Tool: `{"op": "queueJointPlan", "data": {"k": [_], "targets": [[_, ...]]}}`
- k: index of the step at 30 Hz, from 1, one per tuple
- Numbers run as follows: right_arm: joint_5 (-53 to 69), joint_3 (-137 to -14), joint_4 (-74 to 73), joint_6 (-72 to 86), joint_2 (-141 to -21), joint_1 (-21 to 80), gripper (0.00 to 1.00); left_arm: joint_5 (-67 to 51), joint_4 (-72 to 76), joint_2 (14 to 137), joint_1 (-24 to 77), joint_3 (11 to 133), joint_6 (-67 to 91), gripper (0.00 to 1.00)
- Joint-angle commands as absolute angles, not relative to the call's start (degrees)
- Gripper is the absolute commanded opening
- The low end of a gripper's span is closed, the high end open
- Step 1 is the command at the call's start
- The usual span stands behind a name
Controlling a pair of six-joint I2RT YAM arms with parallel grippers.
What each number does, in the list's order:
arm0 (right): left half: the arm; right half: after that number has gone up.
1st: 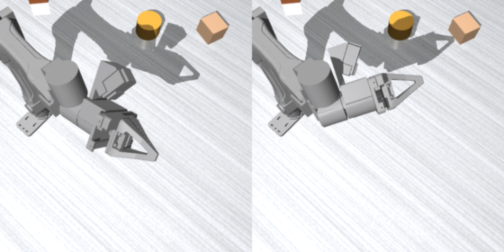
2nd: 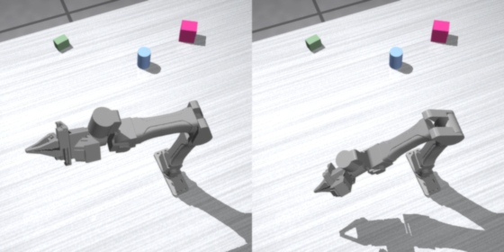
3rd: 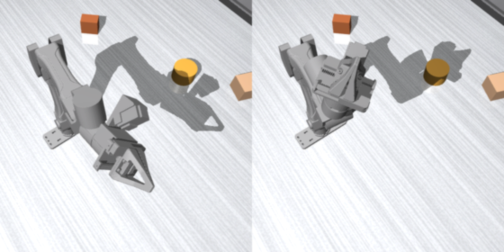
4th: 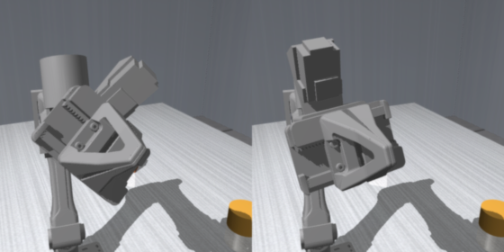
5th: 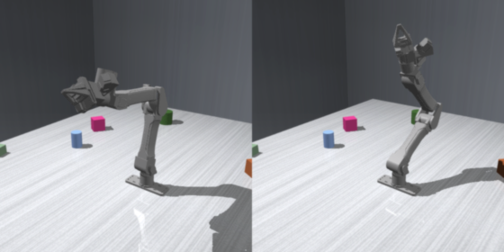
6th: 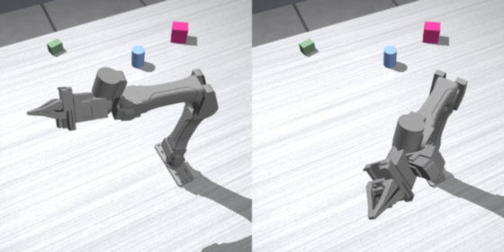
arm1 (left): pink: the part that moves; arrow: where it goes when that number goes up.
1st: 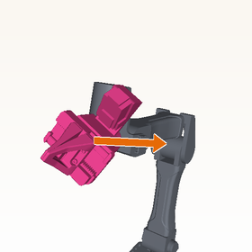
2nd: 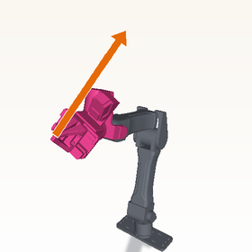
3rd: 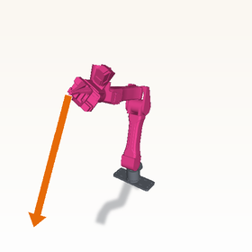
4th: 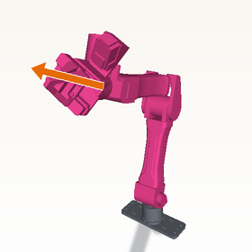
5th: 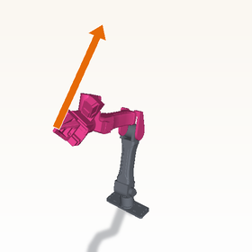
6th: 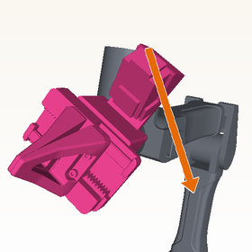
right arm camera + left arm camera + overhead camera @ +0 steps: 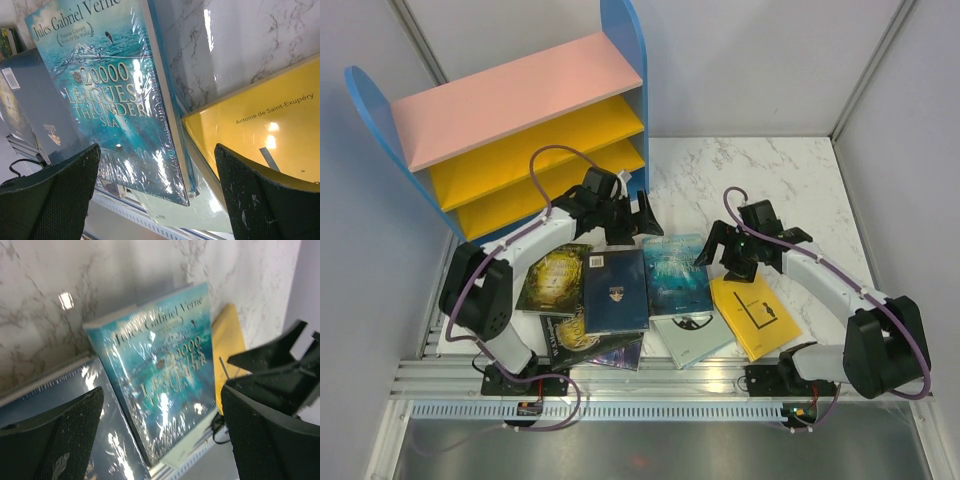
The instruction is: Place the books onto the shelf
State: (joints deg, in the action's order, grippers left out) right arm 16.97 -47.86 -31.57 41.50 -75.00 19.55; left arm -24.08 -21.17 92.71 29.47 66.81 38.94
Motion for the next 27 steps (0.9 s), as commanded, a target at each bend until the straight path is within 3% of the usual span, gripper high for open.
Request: {"op": "queueJointPlan", "data": {"k": [1, 15, 27], "targets": [[18.02, -46.76, -30.41, 39.73, -74.71, 19.51, 0.98, -20.39, -21.53, 97.19, 29.53, 73.2, 34.46, 1.0], [16.08, -45.35, -34.45, 37.88, -72.69, 19.42, 0.98, -17.93, -22.41, 110.3, 28.83, 76.46, 30.94, 1.0], [14.5, -43.07, -34.45, 38.41, -72.51, 19.25, 0.98, -38.75, -13.54, 112.24, 31.11, 70.49, 34.28, 0.96]]}}
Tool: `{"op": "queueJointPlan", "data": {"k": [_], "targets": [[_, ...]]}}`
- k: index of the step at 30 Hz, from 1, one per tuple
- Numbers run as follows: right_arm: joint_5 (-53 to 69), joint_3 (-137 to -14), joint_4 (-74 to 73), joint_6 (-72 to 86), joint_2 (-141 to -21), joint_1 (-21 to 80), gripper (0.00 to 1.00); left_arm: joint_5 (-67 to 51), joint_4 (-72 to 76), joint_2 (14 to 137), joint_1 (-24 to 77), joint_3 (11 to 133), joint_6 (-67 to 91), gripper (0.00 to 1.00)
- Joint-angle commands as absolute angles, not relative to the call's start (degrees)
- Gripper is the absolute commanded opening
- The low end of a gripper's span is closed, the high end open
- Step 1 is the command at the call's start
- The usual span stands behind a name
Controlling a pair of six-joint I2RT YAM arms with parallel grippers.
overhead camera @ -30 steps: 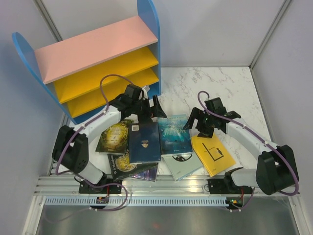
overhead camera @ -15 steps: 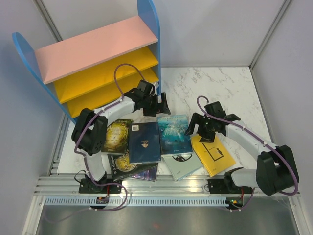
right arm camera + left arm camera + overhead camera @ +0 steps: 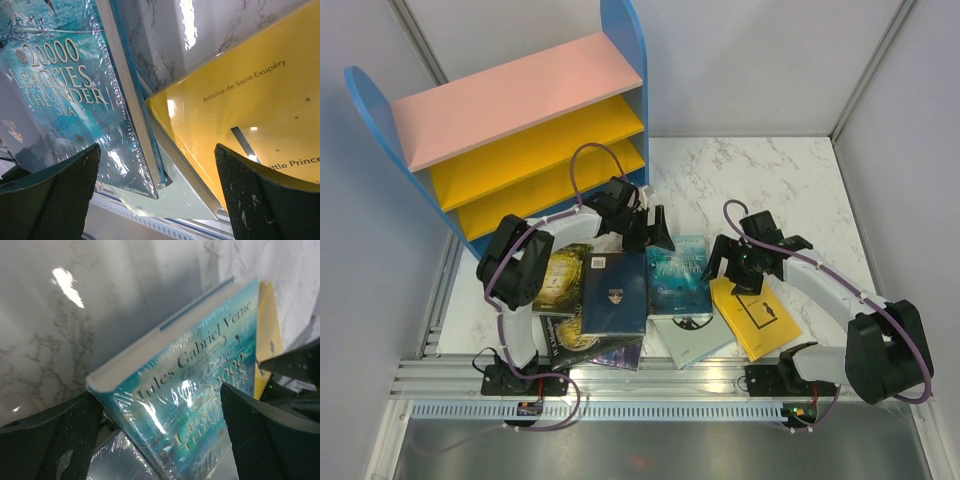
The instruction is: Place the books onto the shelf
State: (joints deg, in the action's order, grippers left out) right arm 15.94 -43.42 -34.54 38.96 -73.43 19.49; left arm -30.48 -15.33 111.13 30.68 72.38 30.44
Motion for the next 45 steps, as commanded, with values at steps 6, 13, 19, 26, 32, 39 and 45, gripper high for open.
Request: {"op": "queueJointPlan", "data": {"k": [6, 13, 19, 26, 32, 39, 45], "targets": [[14.41, -41.22, -32.87, 38.93, -72.42, 19.25, 0.98, -40.61, -10.55, 105.21, 31.11, 65.22, 35.95, 0.95], [14.24, -38.67, -30.59, 39.02, -72.51, 19.25, 0.97, -40.61, -10.55, 99.06, 31.72, 63.55, 35.95, 0.95], [14.68, -37.62, -28.92, 39.11, -73.12, 19.25, 0.97, -44.12, 1.93, 100.1, 34.45, 60.83, 46.58, 0.88], [14.85, -36.56, -28.39, 39.02, -72.86, 19.25, 0.97, -29.84, -7.54, 100.37, 35.33, 59.5, 42.19, 0.88], [15.29, -35.86, -28.65, 38.58, -72.16, 19.25, 0.96, -23.82, -12.92, 93.89, 34.63, 61.08, 38.85, 0.87], [15.03, -34.81, -29.35, 37.71, -71.63, 19.16, 0.97, -23.82, -12.92, 92.27, 33.13, 61.43, 38.85, 0.87], [16.96, -35.68, -29.27, 38.41, -73.12, 19.07, 0.98, -25.4, -9.24, 97.46, 33.13, 60.21, 36.65, 0.91]]}}
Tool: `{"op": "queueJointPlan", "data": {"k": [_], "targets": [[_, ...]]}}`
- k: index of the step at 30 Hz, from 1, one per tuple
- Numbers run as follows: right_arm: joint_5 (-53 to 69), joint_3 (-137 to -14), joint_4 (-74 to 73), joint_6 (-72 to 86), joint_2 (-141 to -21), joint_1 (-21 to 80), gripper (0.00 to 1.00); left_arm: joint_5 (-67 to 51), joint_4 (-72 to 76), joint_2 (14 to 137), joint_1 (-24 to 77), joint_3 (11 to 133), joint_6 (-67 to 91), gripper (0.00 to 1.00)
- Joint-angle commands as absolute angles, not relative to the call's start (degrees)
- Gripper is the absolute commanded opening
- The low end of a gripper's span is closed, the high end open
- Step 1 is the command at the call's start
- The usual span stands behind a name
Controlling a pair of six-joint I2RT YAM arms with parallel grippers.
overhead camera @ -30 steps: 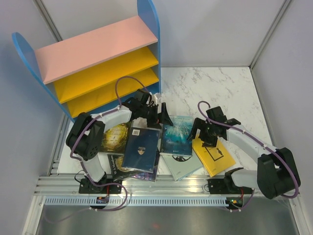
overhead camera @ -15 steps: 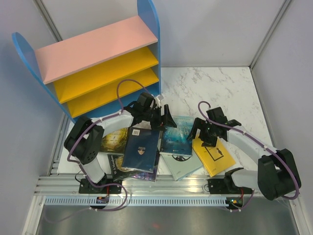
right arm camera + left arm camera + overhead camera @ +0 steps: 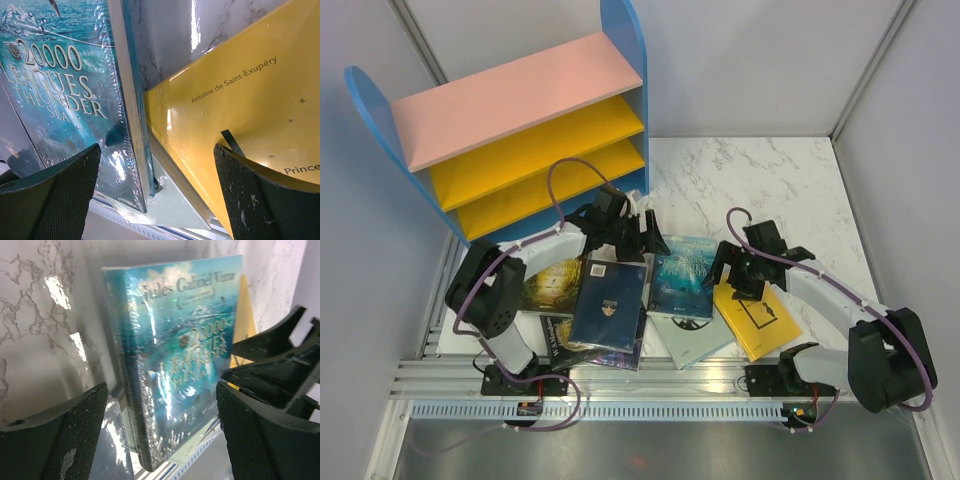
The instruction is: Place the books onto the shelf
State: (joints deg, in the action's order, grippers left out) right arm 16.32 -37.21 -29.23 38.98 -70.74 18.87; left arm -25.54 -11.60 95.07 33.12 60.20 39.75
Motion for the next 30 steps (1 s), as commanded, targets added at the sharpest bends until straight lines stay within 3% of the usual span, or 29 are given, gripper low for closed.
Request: {"op": "queueJointPlan", "data": {"k": [1, 8, 16, 19, 22, 27, 30], "targets": [[16.96, -35.94, -29.18, 38.41, -73.91, 19.07, 0.98, -25.49, -8.62, 99.12, 33.13, 60.38, 36.74, 0.91], [17.05, -36.74, -29.7, 37.71, -76.03, 19.07, 0.98, -33.1, 4.2, 105.37, 33.13, 59.16, 42.95, 0.91], [15.91, -36.56, -29.88, 36.48, -78.83, 18.98, 0.98, -49.91, 34.33, 109.16, 33.31, 50.37, 57.38, 0.89], [15.82, -36.65, -29.01, 36.65, -80.06, 18.98, 0.98, -51.94, 44.36, 110.04, 33.66, 46.94, 62.92, 0.8], [16.0, -36.56, -27.95, 37.09, -80.94, 18.98, 0.97, -53.17, 51.49, 110.48, 34.19, 45.09, 67.49, 0.61], [16.7, -35.95, -25.58, 37.88, -81.21, 19.07, 0.97, -55.02, 59.84, 111.27, 36.2, 46.49, 74.08, 0.52], [17.4, -35.33, -24.09, 38.67, -81.21, 18.98, 0.97, -54.76, 61.34, 111.53, 38.13, 48.24, 76.64, 0.53]]}}
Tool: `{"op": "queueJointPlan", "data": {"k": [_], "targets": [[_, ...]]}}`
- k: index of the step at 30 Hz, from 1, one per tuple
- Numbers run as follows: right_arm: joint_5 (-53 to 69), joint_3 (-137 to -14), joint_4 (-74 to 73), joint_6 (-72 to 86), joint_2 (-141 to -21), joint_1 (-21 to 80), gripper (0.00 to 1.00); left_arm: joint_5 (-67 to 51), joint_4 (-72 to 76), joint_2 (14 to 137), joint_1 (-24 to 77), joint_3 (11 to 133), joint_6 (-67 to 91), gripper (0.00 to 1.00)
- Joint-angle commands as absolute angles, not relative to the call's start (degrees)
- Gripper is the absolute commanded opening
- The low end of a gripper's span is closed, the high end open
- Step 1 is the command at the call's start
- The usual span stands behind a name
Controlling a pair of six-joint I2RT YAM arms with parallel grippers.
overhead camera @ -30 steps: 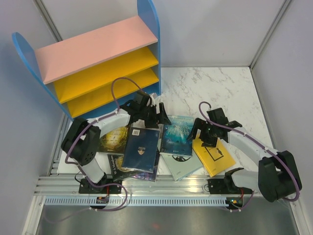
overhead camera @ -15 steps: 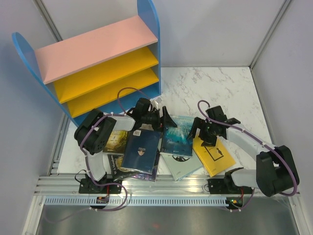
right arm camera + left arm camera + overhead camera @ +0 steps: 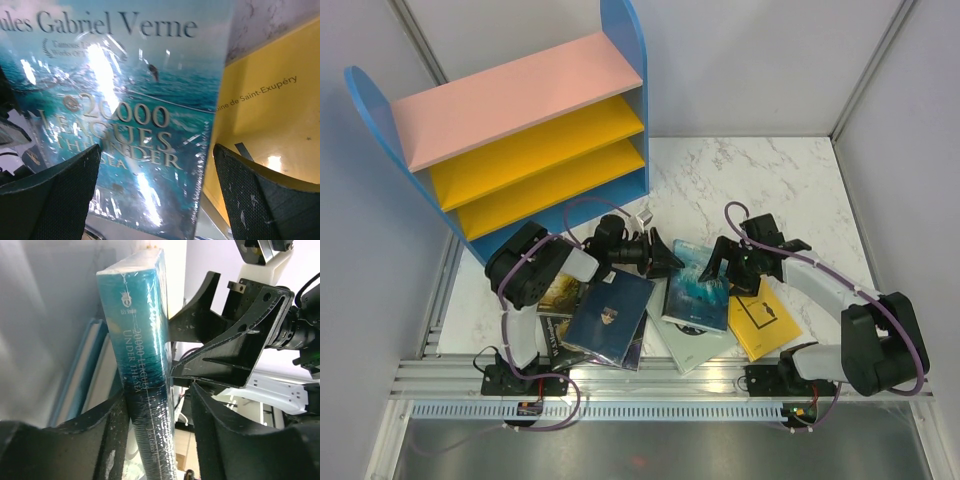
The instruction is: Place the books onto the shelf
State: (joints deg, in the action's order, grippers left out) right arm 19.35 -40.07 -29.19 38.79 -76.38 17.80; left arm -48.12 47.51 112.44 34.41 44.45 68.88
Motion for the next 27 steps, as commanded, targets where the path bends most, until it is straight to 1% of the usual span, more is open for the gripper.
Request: {"op": "queueJointPlan", "data": {"k": [1, 2, 4, 6, 7, 11, 12, 13, 14, 18, 20, 24, 27], "targets": [[17.58, -35.25, -23.65, 38.85, -81.12, 18.98, 0.97, -54.76, 61.17, 111.79, 38.67, 48.86, 76.99, 0.55], [17.75, -34.9, -22.95, 38.93, -81.04, 18.98, 0.96, -54.41, 60.65, 111.88, 39.28, 49.39, 76.99, 0.58], [18.1, -34.63, -22.24, 39.55, -80.42, 18.9, 0.96, -54.32, 56.18, 112.06, 41.04, 51.5, 75.94, 0.69], [18.19, -34.19, -21.45, 39.99, -79.55, 18.9, 0.96, -53.88, 52.84, 112.32, 42.79, 53.26, 73.4, 0.71], [18.45, -33.84, -21.18, 40.16, -79.28, 18.98, 0.96, -53.27, 48.82, 112.32, 43.32, 53.7, 71.56, 0.72], [19.33, -33.05, -20.39, 40.96, -76.65, 18.98, 0.94, -53.26, 48.78, 112.06, 45.17, 54.67, 71.54, 0.72], [19.51, -32.96, -20.3, 41.22, -76.21, 18.98, 0.95, -49.96, 40.34, 111.97, 45.35, 54.58, 68.06, 0.65], [19.69, -32.96, -20.39, 41.48, -75.51, 18.98, 0.95, -49.05, 38.34, 111.8, 45.35, 54.49, 67.85, 0.14], [20.12, -32.96, -20.48, 41.66, -74.02, 18.98, 0.94, -48.43, 36.58, 111.62, 45.26, 54.58, 67.33, 0.03], [18.55, -35.32, -23.63, 41.31, -68.65, 18.81, 0.96, -47.64, 34.8, 106.46, 45.26, 55.98, 66.62, 0.02], [16.36, -39.62, -29.07, 40.08, -65.67, 18.28, 0.98, -47.64, 34.8, 103.9, 45.18, 57.3, 66.62, 0.02], [10.56, -47.97, -37.51, 38.67, -62.23, 16.96, 0.98, -47.64, 34.8, 97.05, 43.25, 57.74, 66.62, 0.02], [9.14, -53.86, -42.0, 38.85, -59.6, 15.74, 0.98, -47.64, 34.8, 91.6, 41.14, 58.44, 66.62, 0.02]]}}
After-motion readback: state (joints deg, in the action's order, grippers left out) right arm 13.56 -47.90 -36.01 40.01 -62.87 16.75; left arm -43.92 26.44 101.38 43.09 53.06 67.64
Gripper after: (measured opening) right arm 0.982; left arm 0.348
